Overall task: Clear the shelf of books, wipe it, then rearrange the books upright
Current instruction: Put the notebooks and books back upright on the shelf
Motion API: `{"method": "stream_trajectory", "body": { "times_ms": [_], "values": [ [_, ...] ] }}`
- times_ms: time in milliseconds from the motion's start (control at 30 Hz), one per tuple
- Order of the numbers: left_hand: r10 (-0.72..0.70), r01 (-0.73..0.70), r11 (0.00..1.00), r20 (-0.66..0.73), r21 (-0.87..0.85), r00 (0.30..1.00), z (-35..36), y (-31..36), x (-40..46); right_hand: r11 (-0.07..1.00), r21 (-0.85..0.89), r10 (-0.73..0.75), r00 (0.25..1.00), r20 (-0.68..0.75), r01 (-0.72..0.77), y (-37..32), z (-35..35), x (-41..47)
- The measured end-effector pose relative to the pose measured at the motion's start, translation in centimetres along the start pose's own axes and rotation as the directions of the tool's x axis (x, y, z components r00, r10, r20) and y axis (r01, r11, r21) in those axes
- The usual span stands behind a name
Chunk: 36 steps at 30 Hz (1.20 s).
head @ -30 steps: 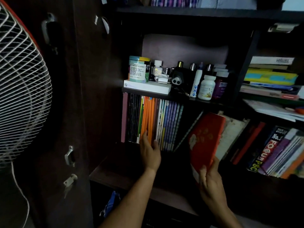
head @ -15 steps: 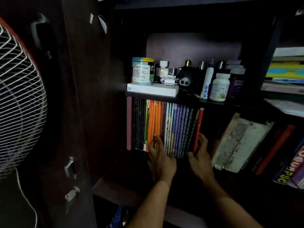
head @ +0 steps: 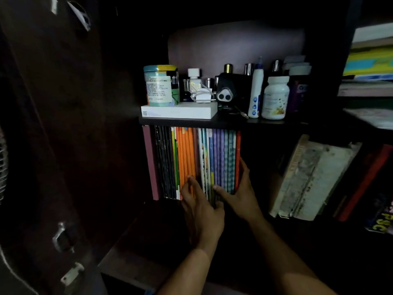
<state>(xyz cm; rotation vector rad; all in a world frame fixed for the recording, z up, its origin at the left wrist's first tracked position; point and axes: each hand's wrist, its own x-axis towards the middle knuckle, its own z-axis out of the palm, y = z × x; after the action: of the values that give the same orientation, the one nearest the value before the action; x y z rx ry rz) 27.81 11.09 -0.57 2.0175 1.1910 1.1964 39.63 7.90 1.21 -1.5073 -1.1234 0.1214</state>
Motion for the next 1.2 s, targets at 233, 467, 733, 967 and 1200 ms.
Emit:
{"method": "stream_trajectory", "body": {
  "times_ms": [233,467,733,967,1200],
  "values": [
    [0.117,-0.115,0.993,0.063,-0.040,0.991,0.0,0.4,-0.5,0.993,-0.056,-0.106,0.994,0.020,0.107,0.5,-0.3,0.3],
    [0.196,-0.140,0.973,0.346,-0.182,0.918,-0.4,-0.1,0.0,0.991,-0.069,-0.108,0.992,0.067,0.113,1.0,-1.3,0.5],
    [0.133,-0.143,0.989,0.213,0.034,0.968,0.4,1.0,-0.1,0.999,-0.022,-0.048,0.998,-0.047,0.047,1.5,-1.1,0.6],
    [0.181,-0.194,0.972,0.099,0.131,0.978,0.3,1.0,0.3,0.999,0.013,-0.045,0.999,0.017,0.045,1.8,-0.3,1.3],
    [0.151,-0.157,0.970,0.046,0.186,0.987,0.4,0.9,0.9,1.000,0.014,0.016,0.999,-0.046,-0.015,1.8,-0.4,0.5]
  ]
}}
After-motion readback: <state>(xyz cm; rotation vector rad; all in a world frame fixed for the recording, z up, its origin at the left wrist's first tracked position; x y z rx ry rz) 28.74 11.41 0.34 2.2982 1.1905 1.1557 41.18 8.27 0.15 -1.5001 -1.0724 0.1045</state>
